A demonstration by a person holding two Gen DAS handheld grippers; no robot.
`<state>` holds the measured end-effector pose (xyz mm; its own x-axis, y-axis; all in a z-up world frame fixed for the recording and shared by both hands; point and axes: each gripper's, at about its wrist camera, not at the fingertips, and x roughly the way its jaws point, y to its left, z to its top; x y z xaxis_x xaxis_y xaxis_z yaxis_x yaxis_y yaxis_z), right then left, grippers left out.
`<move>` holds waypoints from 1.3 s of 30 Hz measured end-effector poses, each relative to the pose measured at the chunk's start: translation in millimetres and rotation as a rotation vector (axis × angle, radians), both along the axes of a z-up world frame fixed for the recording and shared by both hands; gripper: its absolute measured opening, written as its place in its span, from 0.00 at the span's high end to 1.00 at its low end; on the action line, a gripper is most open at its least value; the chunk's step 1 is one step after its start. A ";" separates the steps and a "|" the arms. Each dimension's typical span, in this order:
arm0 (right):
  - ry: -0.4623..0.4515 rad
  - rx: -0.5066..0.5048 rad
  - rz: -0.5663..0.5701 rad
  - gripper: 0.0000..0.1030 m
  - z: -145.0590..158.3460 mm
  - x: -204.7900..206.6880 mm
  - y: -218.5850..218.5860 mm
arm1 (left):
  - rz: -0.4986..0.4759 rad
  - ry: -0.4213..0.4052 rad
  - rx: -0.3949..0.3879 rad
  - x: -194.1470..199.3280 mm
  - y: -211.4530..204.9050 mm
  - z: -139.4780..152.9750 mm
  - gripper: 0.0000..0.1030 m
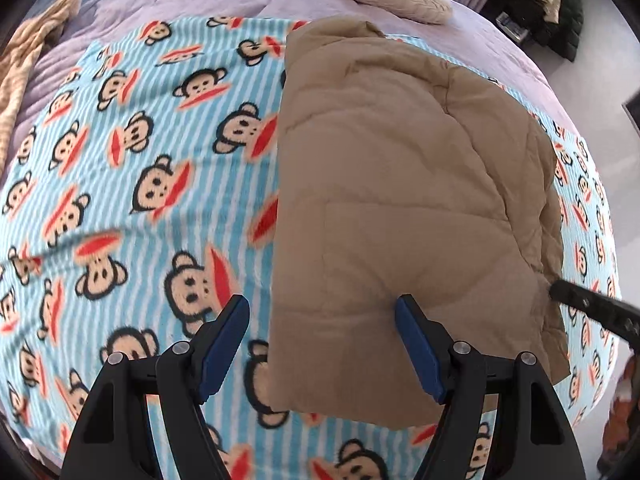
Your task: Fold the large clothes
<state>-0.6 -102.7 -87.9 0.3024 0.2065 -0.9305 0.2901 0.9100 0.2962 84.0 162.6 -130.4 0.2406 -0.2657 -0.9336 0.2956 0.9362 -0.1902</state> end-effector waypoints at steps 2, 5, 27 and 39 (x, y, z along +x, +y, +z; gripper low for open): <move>0.001 0.017 -0.014 0.98 6.7 -10.6 -0.1 | -0.005 0.000 0.005 0.9 -1.0 0.6 0.26; 0.006 0.040 -0.022 0.98 11.0 -23.7 2.9 | -0.014 0.000 0.007 1.7 -1.0 1.0 0.26; -0.006 0.224 -0.390 0.88 -26.4 88.9 -67.3 | -0.069 0.000 0.041 3.9 -10.7 -3.7 0.25; 0.061 0.151 -0.304 0.91 -38.9 96.2 -59.6 | -0.074 0.015 0.045 5.3 -13.9 -3.6 0.25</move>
<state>95.6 -162.3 -126.8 0.3163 0.2522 -0.9145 0.5625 0.7264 0.3949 89.3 148.7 -134.0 0.2076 -0.2399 -0.9483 0.3621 0.9194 -0.1534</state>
